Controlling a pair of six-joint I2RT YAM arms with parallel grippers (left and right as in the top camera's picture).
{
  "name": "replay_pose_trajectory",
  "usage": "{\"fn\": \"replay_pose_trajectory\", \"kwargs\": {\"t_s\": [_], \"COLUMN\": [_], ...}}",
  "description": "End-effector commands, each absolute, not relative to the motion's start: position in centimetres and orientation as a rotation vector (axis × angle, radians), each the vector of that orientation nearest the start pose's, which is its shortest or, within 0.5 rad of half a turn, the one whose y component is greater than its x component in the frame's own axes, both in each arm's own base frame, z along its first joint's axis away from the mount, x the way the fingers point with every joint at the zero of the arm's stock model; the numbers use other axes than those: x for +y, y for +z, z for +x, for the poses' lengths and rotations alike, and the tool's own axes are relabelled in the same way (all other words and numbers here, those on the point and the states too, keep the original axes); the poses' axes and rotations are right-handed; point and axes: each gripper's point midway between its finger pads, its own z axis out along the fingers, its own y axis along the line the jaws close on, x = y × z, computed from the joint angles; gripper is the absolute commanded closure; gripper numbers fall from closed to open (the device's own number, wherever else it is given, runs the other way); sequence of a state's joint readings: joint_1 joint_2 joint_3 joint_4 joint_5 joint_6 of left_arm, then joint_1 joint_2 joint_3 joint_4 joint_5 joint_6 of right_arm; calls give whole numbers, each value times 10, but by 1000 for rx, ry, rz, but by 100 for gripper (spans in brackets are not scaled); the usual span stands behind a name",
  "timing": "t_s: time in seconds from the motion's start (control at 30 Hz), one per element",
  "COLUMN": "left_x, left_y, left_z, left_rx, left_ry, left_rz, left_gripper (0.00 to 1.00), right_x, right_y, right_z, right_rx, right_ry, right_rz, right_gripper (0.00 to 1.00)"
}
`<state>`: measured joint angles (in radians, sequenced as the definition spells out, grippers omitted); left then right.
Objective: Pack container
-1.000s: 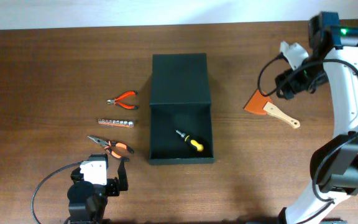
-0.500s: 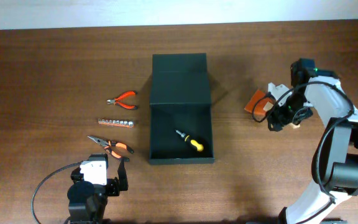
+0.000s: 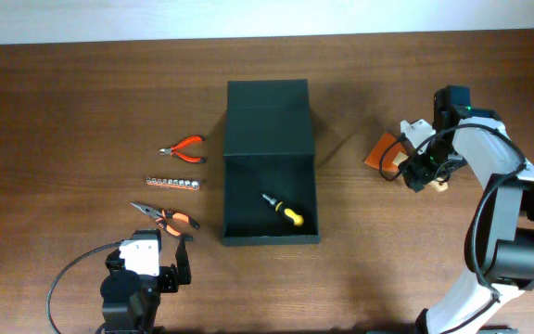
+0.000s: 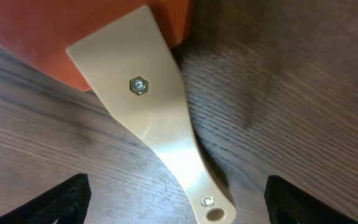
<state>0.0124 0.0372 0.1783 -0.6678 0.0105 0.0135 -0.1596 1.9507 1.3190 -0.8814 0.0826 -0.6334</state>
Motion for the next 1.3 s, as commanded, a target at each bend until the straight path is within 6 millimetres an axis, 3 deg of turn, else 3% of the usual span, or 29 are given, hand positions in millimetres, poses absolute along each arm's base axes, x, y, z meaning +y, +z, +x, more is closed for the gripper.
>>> {"fn": "replay_pose_trajectory", "kwargs": {"t_s": [0.0, 0.1, 0.47, 0.67, 0.97, 1.27], "left_x": [1, 1, 1, 1, 1, 1], "left_y": [93, 93, 93, 93, 93, 93], "left_z": [203, 203, 203, 203, 203, 203], "left_rx": [2093, 2093, 2093, 2093, 2093, 2093], "left_ry": [3, 3, 3, 3, 3, 3], "left_rz": [-2, -2, -2, -2, -2, -2], "left_gripper": [1, 1, 1, 1, 1, 1], "right_x": [-75, -72, -48, -39, -33, -29], "right_y": [-1, -5, -4, -3, -16, -5], "right_z": [349, 349, 349, 336, 309, 322], "right_rx": [3084, 3083, 3077, 3119, 3200, 3191], "right_ry": [-113, -69, 184, 266, 317, 298], "right_rz": [-743, -736, -526, -500, -450, -397], "right_gripper": [10, 12, 50, 58, 80, 91]}}
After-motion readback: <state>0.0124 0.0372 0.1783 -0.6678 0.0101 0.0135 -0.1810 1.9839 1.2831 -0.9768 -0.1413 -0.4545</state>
